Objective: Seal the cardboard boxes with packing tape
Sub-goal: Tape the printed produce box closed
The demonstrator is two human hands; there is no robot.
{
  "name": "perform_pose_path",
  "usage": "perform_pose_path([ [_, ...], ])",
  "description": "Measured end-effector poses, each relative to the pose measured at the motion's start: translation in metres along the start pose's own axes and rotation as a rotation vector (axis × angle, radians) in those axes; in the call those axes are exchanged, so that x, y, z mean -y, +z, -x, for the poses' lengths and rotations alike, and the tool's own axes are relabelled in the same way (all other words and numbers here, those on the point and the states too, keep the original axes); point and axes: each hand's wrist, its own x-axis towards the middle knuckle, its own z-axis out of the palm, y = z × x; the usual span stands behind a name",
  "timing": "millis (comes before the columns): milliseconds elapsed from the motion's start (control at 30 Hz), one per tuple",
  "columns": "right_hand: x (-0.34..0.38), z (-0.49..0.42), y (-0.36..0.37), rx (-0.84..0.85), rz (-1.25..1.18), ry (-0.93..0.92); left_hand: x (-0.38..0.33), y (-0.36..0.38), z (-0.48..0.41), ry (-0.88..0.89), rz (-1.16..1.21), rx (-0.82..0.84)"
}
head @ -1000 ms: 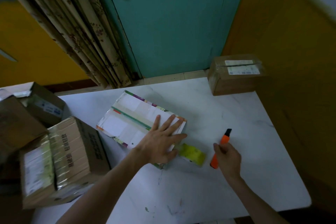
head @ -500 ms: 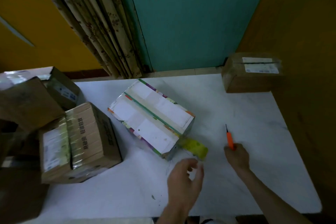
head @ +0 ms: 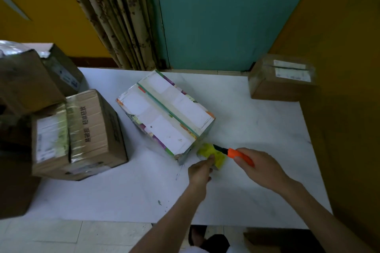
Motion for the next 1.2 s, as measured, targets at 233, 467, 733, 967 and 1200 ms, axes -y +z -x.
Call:
perform_pose_path([
  [233, 0.014, -0.016, 0.001, 0.019, 0.327, -0.150, 0.008, -0.014, -0.002, 0.100, -0.143, -0.016],
  [467, 0.025, -0.033, 0.003, 0.011, 0.456, -0.179, 0.012, -0.018, -0.008, 0.159, -0.207, 0.005],
  [733, 0.034, -0.037, -0.008, 0.002, 0.479, -0.174, 0.011, -0.019, -0.015, 0.142, -0.170, 0.000],
  [967, 0.035, -0.056, 0.000, 0.052, 0.634, -0.101, 0.013, -0.019, -0.017, 0.131, -0.203, 0.033],
  [1200, -0.008, -0.070, 0.007, 0.038, 0.581, 0.106, 0.013, -0.024, -0.019, 0.151, -0.206, 0.039],
])
